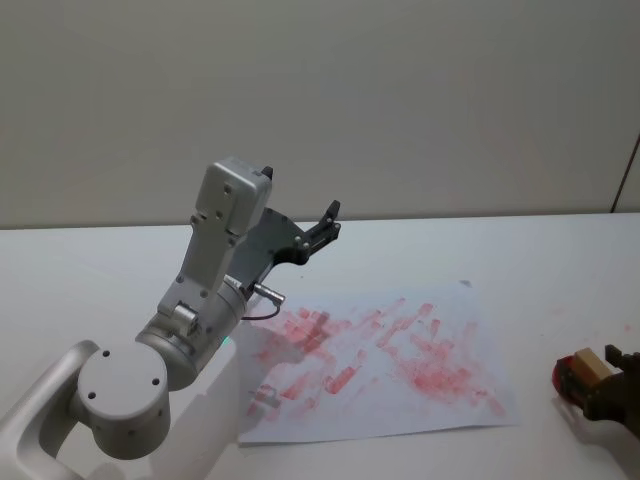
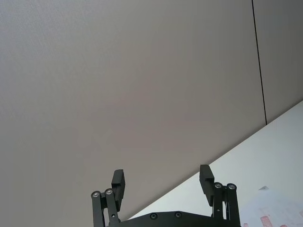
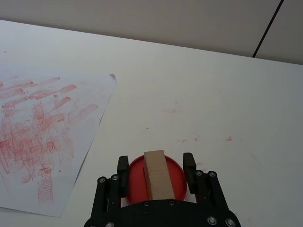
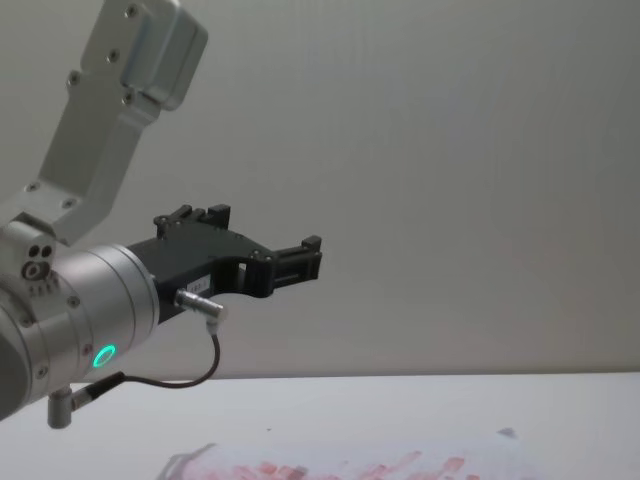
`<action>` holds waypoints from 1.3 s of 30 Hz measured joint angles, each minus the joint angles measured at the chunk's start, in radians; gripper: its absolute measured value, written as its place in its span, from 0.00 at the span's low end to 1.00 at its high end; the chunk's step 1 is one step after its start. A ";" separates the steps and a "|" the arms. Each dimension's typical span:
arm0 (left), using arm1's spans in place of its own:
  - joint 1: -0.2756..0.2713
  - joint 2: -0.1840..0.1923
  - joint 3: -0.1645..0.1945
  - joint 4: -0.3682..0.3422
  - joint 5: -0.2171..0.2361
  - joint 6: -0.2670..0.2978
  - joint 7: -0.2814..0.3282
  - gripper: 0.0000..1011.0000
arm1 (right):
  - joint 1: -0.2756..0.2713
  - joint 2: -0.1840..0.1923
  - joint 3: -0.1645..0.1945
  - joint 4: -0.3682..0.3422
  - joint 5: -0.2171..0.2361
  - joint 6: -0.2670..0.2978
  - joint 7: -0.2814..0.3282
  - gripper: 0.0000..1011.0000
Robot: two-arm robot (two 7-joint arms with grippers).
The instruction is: Use the one hand to pick up the stamp and affix it onto the A4 paper.
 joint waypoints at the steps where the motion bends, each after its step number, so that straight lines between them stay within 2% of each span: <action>1: 0.000 0.000 0.000 0.000 0.000 0.000 0.000 0.99 | 0.003 -0.001 -0.001 0.003 -0.002 0.002 0.003 0.68; 5: 0.000 0.000 0.000 0.000 0.000 0.000 0.000 0.99 | 0.009 -0.004 -0.002 0.008 -0.006 0.005 0.009 0.56; 6: 0.000 0.000 0.000 0.000 0.000 0.000 0.000 0.99 | 0.011 -0.005 -0.002 0.009 -0.007 0.005 0.010 0.50; 9: 0.000 0.000 0.000 0.000 0.000 0.000 0.000 0.99 | 0.013 -0.006 -0.003 0.011 -0.009 0.006 0.013 0.44; 10: 0.000 0.000 0.000 0.000 0.000 0.000 0.000 0.99 | 0.015 -0.006 -0.003 0.012 -0.010 0.007 0.014 0.38; 17: 0.000 0.000 0.000 0.000 0.000 0.000 0.000 0.99 | 0.018 -0.008 -0.004 0.014 -0.012 0.008 0.017 0.22; 31: 0.000 0.000 0.000 0.000 0.000 0.000 0.000 0.99 | 0.040 -0.016 0.002 -0.009 -0.035 -0.048 0.014 0.22; 39: 0.000 0.000 0.000 0.000 0.000 0.000 0.000 0.99 | 0.092 -0.046 -0.011 -0.010 -0.052 -0.100 0.067 0.22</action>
